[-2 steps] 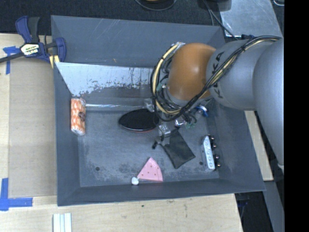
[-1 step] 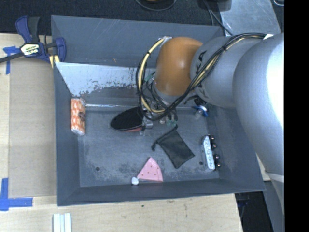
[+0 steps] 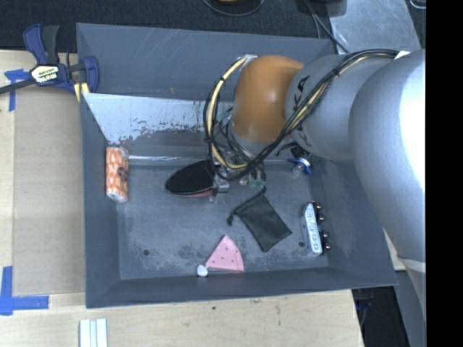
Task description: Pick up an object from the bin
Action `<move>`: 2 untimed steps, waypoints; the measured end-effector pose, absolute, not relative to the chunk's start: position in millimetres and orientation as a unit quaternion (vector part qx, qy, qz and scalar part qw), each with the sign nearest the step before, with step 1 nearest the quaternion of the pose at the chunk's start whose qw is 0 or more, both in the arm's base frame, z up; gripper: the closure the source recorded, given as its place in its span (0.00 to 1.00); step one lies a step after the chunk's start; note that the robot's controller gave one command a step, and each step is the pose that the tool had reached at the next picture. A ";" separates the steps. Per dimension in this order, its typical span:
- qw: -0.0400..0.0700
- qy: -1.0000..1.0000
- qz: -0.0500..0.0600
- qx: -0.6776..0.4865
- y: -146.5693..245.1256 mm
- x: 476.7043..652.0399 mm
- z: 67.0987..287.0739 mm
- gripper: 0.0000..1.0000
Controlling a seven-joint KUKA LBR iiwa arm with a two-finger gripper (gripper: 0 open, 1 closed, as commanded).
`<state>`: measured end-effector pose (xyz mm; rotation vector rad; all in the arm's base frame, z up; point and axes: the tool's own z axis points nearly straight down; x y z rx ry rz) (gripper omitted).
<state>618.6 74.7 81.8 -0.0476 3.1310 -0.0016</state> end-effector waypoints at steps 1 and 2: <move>0.009 1.000 0.000 -0.012 153.7 607.4 73.7 1.00; 0.007 1.000 -0.001 -0.021 166.5 604.5 73.1 1.00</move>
Offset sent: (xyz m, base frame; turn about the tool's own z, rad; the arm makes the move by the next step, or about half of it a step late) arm -0.0169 0.0650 -0.0071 -0.0385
